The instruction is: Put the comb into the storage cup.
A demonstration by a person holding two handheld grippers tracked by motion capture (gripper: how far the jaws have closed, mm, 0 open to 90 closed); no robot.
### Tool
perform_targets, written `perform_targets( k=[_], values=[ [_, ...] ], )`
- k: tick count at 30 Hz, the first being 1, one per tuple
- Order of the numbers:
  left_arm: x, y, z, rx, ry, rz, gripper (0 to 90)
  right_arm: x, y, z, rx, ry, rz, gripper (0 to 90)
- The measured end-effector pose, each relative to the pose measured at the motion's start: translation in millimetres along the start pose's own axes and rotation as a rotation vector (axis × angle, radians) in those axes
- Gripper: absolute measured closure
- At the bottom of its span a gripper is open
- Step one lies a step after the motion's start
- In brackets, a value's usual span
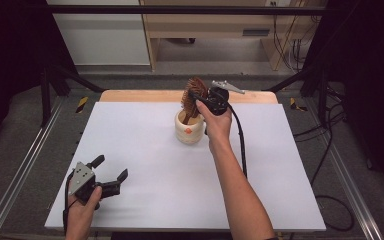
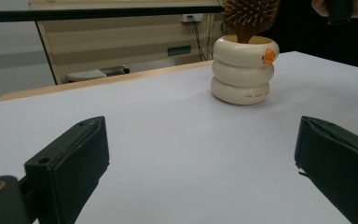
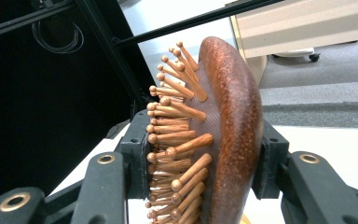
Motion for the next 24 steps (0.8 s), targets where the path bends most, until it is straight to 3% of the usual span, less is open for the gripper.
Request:
perform_targets(
  k=[24],
  values=[
    [0.7, -0.9, -0.1, 0.007, 0.003, -0.002, 2.8, -0.4, -7.1, -4.8, 0.036, -0.006, 0.007, 50.4]
  ],
)
Point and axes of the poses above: each handheld gripper's, and its own axes: x roughly forward along the jaws, z roughly out of its top, y roughly to its left, the point moved 1 cm from there along x, roughly forward along the jaws, and after that the axes turned 1 degree about y, right-handed, at the moved point
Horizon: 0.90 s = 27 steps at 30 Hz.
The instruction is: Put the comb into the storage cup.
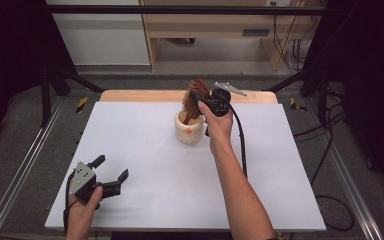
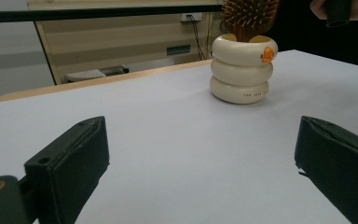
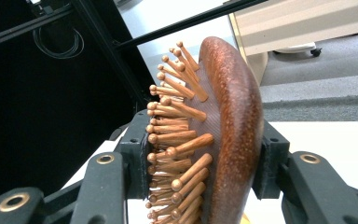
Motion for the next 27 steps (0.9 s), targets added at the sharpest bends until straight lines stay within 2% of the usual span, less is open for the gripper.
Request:
perform_targets(
  k=[27],
  values=[
    [0.0, -0.5, -0.1, 0.002, 0.002, 0.000, 2.4, -2.5, -4.4, -0.4, 0.018, 0.003, 0.009, 49.3]
  ],
)
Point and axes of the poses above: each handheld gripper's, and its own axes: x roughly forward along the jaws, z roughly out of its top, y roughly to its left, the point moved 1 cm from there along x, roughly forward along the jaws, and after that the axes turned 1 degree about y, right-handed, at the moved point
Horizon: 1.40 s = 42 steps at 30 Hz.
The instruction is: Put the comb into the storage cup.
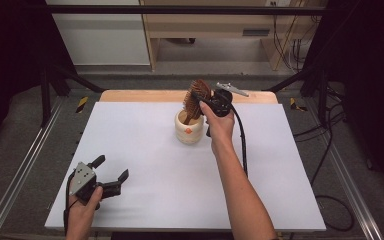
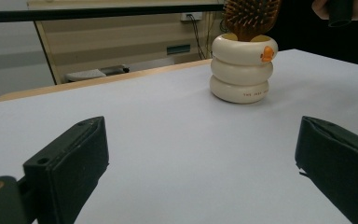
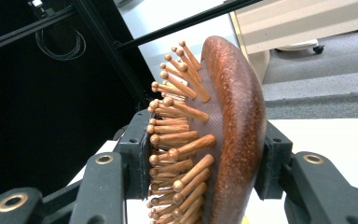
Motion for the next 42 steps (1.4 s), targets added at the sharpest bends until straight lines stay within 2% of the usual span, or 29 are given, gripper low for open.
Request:
perform_targets(
  k=[26, 42],
  values=[
    [0.8, -1.4, -0.3, 0.002, 0.001, -0.003, 2.4, -2.5, -6.0, -1.9, 0.028, -0.009, 0.006, 49.1],
    [-0.4, 0.3, 0.1, -0.011, -0.007, 0.005, 2.4, -3.8, -8.0, -2.1, 0.041, -0.009, 0.007, 48.7]
  ],
)
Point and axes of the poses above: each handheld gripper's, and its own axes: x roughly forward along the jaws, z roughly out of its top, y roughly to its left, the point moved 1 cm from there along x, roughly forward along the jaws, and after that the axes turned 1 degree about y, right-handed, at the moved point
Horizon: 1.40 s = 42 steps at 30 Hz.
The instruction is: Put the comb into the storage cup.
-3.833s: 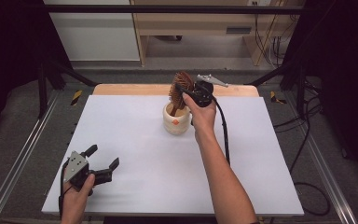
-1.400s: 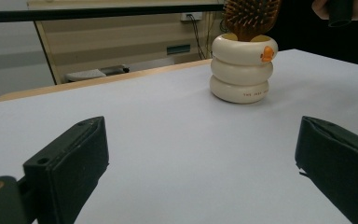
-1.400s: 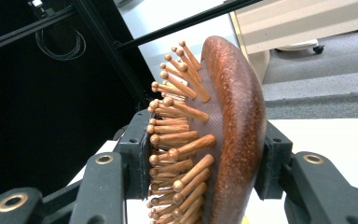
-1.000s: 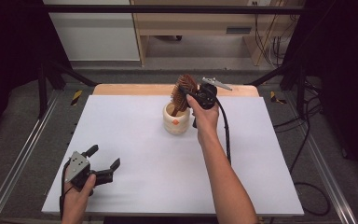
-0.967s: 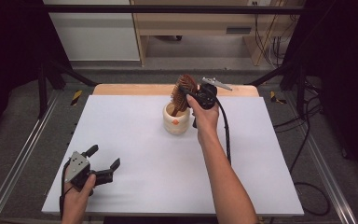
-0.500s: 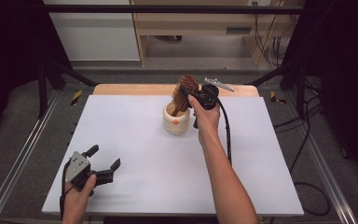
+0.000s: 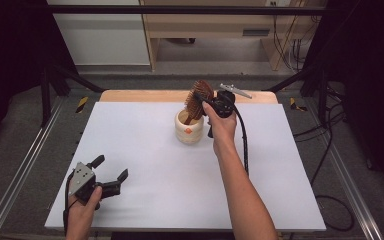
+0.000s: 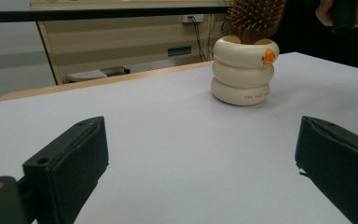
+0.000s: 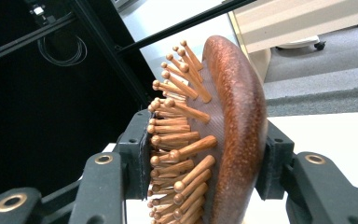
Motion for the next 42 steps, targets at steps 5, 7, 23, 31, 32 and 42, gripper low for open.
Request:
perform_targets(
  k=[5, 7, 23, 31, 32, 42],
  values=[
    [0.4, -0.7, -0.1, 0.005, 0.002, -0.003, 2.4, -0.6, -3.3, -0.5, 0.018, -0.003, -0.002, 48.6],
    [0.4, -0.7, -0.1, 0.006, 0.003, -0.003, 2.4, -1.1, -4.3, -0.9, 0.022, -0.003, -0.001, 48.6],
    [0.7, -1.0, -0.2, 0.007, 0.003, -0.004, 2.4, -2.2, -9.3, -1.6, 0.050, -0.007, -0.003, 47.8],
    [0.9, -1.0, -0.3, 0.007, 0.004, -0.005, 2.4, -2.2, -11.6, -1.9, 0.063, -0.008, -0.006, 47.5],
    [0.9, -1.1, -0.3, 0.007, 0.004, -0.005, 2.4, -2.3, -12.1, -1.9, 0.063, -0.008, -0.005, 47.4],
    [1.1, -1.4, -0.3, 0.009, 0.005, -0.006, 2.4, -3.4, -15.7, -1.9, 0.074, -0.003, -0.003, 47.0]
  ],
)
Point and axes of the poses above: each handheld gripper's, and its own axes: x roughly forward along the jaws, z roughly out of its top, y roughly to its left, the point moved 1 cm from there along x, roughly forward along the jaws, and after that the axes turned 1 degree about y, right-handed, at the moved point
